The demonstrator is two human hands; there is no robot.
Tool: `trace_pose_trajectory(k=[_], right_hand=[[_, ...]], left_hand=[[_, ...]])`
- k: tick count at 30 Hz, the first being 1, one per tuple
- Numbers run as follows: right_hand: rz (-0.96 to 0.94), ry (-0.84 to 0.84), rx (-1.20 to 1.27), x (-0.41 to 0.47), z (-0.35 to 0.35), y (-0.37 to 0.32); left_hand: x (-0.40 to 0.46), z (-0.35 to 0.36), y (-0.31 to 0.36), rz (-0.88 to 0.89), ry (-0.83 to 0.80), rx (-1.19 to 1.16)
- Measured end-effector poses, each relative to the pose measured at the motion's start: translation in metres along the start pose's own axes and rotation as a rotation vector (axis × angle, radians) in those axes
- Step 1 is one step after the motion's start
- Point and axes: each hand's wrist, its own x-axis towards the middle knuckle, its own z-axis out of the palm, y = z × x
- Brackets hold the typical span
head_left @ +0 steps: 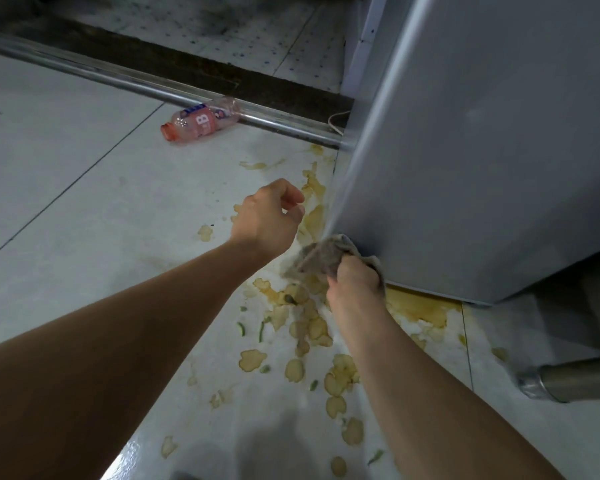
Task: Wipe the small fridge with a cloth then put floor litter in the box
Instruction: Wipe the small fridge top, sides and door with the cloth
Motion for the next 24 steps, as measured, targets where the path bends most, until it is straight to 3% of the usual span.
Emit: trace_pose_trajectory(k=[1, 5, 10, 16, 18, 20, 24], right_hand=[[0.024, -0.038, 0.066, -0.003, 0.006, 0.002], [0.108, 0.033, -0.081, 0.005, 0.027, 0.014], [0.25, -0.087, -0.087, 0.012, 0.016, -0.008], [0.156, -0.019, -0.342, 0.056, -0.015, -0.027], [0.086, -0.122, -0.447, 0.068, -0.034, -0.039], [0.133, -0.201, -0.468, 0.082, -0.048, -0.052], [0.048, 0.017, -0.399, 0.096, -0.073, -0.083]], left_hand=[[0.0, 0.0, 0.003, 0.006, 0.003, 0.0], [0.004, 0.001, 0.013, 0.046, 0.013, 0.02], [0.003, 0.022, 0.028, 0.081, -0.025, 0.041], [0.004, 0.052, 0.052, 0.12, 0.069, 0.017], [0.008, 0.054, 0.055, 0.077, 0.101, 0.03], [0.01, 0.053, 0.055, 0.051, 0.1, 0.07], [0.008, 0.049, 0.056, 0.03, 0.094, 0.106]])
